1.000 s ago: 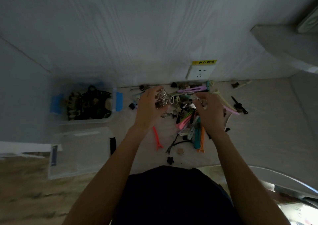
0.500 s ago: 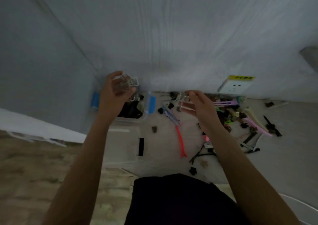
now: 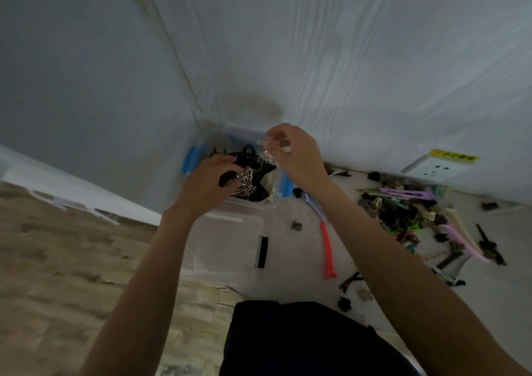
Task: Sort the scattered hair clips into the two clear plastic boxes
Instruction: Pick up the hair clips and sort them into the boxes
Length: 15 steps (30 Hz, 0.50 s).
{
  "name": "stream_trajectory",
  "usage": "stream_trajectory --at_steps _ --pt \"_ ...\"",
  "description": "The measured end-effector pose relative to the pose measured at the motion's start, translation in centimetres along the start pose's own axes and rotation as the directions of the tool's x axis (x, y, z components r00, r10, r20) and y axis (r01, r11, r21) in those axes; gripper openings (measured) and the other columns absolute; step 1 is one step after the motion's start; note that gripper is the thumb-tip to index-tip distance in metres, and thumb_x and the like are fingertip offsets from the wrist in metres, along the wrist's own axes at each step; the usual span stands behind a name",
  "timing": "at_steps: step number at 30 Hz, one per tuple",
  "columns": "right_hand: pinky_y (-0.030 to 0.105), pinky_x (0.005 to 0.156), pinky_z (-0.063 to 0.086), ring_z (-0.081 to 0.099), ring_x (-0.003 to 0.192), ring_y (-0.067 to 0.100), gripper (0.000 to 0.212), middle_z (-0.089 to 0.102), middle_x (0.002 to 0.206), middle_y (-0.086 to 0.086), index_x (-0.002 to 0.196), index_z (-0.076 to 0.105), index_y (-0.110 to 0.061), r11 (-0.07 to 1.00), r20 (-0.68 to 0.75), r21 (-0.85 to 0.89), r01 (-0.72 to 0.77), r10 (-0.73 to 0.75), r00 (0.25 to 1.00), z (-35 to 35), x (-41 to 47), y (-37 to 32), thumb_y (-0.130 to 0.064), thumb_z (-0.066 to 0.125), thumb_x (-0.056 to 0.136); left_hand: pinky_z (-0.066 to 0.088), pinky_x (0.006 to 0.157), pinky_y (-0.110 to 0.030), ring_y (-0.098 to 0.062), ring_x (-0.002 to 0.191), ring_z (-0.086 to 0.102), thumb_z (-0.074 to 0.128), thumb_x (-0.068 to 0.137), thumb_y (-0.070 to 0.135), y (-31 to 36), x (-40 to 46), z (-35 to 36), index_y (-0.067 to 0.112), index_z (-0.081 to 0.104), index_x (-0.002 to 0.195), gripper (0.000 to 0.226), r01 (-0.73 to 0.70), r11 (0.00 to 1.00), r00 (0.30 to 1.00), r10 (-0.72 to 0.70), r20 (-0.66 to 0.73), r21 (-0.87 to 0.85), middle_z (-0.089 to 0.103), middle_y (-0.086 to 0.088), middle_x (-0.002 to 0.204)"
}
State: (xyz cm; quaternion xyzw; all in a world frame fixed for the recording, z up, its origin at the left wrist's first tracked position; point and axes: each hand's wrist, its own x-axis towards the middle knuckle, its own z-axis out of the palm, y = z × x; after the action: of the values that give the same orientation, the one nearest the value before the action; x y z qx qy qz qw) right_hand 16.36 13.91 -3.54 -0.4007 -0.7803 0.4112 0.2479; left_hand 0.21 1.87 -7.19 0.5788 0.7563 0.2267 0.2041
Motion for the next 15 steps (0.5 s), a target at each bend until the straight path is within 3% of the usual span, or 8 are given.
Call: stream_trajectory --at_steps 2,4,6,10,15 --pt "0.028 0.072 0.044 0.057 0.086 0.015 0.021 0.06 0.101 0.003 0.104 0.06 -0.015 0.962 0.004 -0.234 0.141 -0.144 0.99 1.0 0.9 0.3 -0.03 0.057 0.088 0.038 0.088 -0.023 -0.021 0.109 0.056 0.065 0.085 0.021 -0.4 0.2 -0.2 0.015 0.063 0.114 0.03 0.008 1.0 1.0 -0.008 -0.005 0.006 0.061 -0.006 0.118" --pt "0.032 0.071 0.04 0.057 0.089 0.024 0.023 0.061 0.101 0.009 0.104 0.06 -0.011 0.825 0.122 -0.493 0.275 -0.247 0.961 1.8 1.6 1.0 -0.026 0.058 0.087 0.04 0.083 -0.022 -0.02 0.105 0.058 0.063 0.087 0.024 -0.2 0.1 0.3 0.017 0.06 0.119 0.033 0.015 1.0 1.0 -0.015 0.001 -0.007 0.062 -0.006 0.116" --pt "0.037 0.077 0.041 0.056 0.096 0.032 0.026 0.063 0.102 0.013 0.102 0.062 -0.007 0.682 0.248 -0.639 0.354 -0.253 0.935 2.5 1.8 1.4 -0.024 0.063 0.082 0.045 0.085 -0.026 -0.02 0.103 0.06 0.061 0.087 0.028 0.4 0.1 1.0 0.018 0.06 0.119 0.033 0.001 0.999 1.0 0.0 0.014 -0.034 0.063 -0.006 0.115" --pt "0.035 0.069 0.049 0.063 0.08 0.03 0.02 0.069 0.085 0.011 0.083 0.067 -0.005 0.599 0.288 -0.699 0.392 -0.266 0.92 3.2 1.5 2.2 -0.018 0.073 0.07 0.051 0.082 -0.033 -0.016 0.093 0.064 0.065 0.084 0.019 0.5 0.6 1.5 0.022 0.067 0.106 0.022 0.028 0.994 0.999 -0.026 0.022 -0.102 0.069 0.0 0.105" --pt "0.036 0.066 0.05 0.064 0.089 0.03 0.024 0.061 0.115 0.012 0.111 0.06 -0.005 0.648 0.379 -0.637 0.417 -0.208 0.902 3.8 1.8 2.2 -0.017 0.05 0.093 0.049 0.076 -0.025 -0.018 0.089 0.067 0.065 0.084 0.01 -0.6 1.5 0.0 0.022 0.073 0.099 0.022 -0.014 0.998 0.995 0.021 0.102 -0.064 0.073 -0.002 0.1"
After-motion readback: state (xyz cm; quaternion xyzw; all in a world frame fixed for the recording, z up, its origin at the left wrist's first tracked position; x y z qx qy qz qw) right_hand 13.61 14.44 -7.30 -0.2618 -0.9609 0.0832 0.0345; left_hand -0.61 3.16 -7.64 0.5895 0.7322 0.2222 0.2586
